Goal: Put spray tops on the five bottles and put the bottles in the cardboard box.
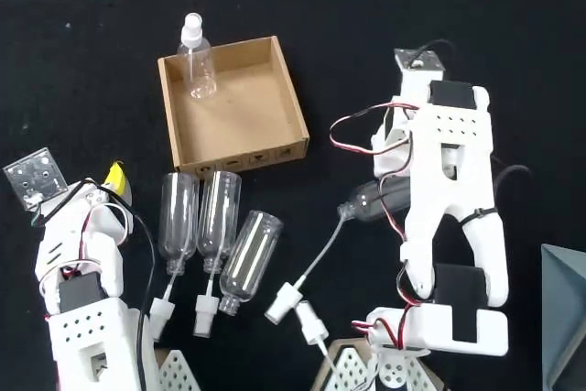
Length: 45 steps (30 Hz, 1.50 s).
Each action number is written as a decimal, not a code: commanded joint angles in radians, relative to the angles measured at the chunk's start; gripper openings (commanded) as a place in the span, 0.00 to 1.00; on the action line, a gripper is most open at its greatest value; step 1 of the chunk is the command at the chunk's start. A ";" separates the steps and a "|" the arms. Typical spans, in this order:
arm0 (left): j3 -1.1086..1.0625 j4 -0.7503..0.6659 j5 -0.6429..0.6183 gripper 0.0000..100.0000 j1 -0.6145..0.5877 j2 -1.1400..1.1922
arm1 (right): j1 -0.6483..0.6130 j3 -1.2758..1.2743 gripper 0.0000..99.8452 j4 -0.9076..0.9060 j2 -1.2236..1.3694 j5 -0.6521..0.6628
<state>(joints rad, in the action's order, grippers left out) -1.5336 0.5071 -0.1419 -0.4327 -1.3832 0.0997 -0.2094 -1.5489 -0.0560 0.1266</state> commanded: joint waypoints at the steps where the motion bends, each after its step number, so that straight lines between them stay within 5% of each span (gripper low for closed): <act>1: 0.015 -0.021 0.009 0.21 0.001 -0.012 | -0.029 0.062 0.28 -0.005 -0.054 0.084; 28: 0.015 -0.021 0.009 0.21 -0.001 -0.012 | -0.034 0.061 0.28 -0.006 -0.054 0.640; 45: 0.015 -0.021 0.009 0.21 -0.001 -0.012 | -0.104 0.059 0.28 -0.006 -0.054 0.861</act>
<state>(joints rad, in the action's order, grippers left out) -1.5336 0.5071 -0.1419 -0.4327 -1.3832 0.0215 -0.2094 -1.5489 -0.0560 0.9429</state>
